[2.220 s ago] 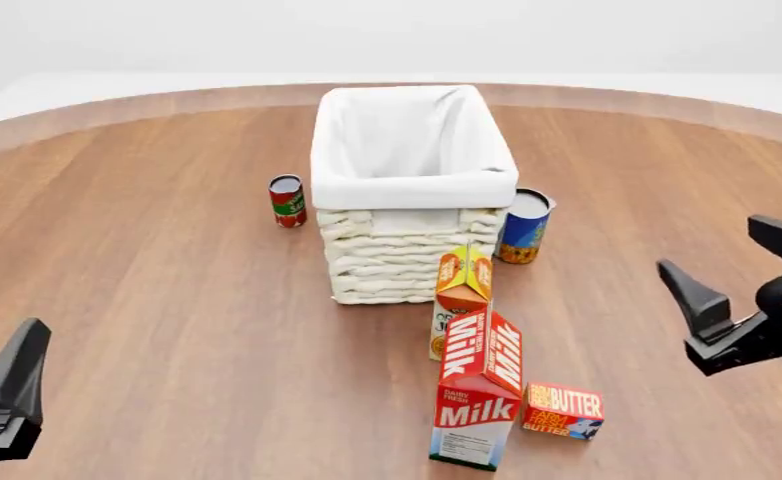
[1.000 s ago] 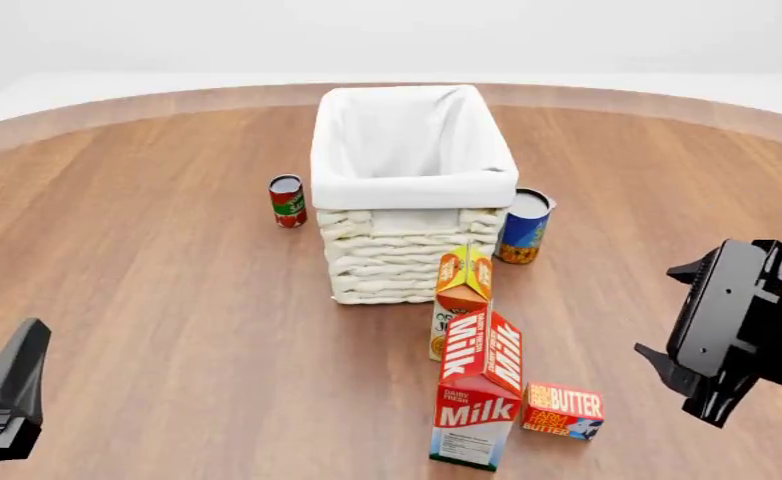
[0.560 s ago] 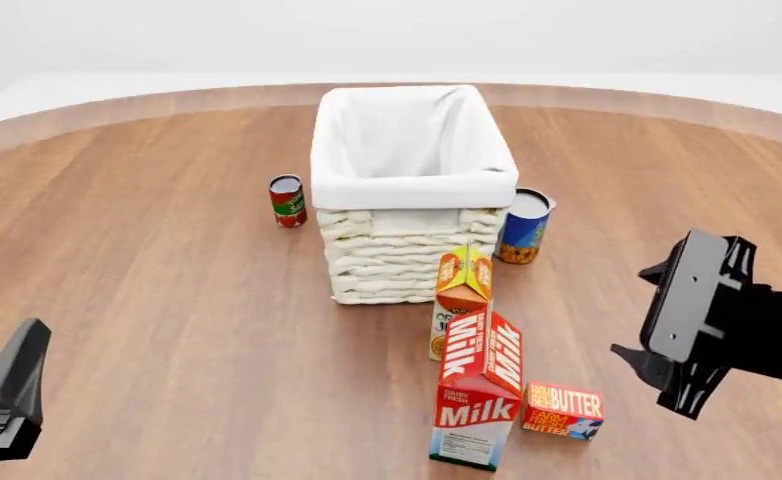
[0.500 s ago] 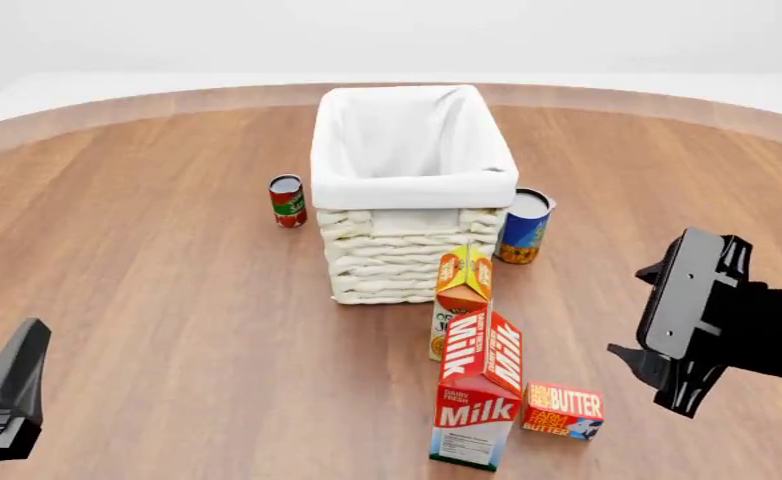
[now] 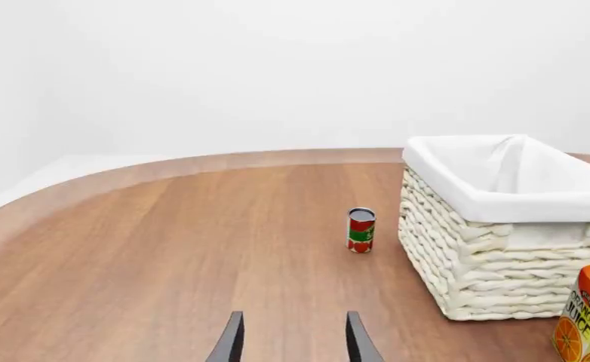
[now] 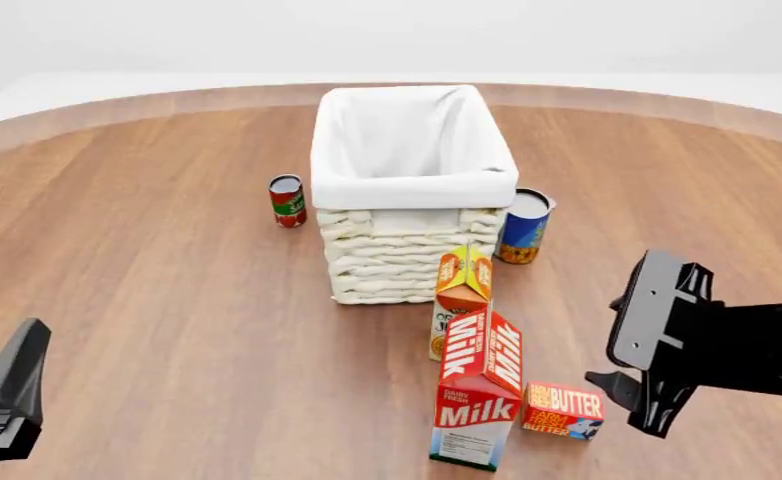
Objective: Pick up the butter and put it in the basket.
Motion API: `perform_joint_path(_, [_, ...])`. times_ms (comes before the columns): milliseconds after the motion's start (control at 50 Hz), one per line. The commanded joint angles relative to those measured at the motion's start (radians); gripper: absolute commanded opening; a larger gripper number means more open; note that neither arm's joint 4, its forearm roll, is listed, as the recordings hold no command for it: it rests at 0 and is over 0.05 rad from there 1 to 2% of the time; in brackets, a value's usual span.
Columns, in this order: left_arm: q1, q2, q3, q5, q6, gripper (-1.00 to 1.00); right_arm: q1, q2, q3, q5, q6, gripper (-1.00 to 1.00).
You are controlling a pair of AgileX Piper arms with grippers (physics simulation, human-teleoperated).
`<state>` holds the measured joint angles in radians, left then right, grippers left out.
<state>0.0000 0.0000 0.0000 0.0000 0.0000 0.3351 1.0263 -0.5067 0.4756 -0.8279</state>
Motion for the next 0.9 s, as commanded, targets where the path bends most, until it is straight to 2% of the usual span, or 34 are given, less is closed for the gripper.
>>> perform_joint_path(20, [0.0, 0.0, 0.0, 0.0, 0.0, 1.0, 0.022, 0.04, 0.029, -0.029, 0.028, 1.0])
perform_joint_path(360, [0.0, 0.0, 0.0, 0.0, 0.0, 1.0, 0.034, 0.092, 0.047, -0.091, 0.041, 1.0])
perform_joint_path(900, [0.0, 0.0, 0.0, 0.0, 0.0, 1.0, 0.048, 0.107, 0.06, -0.107, 0.062, 1.0])
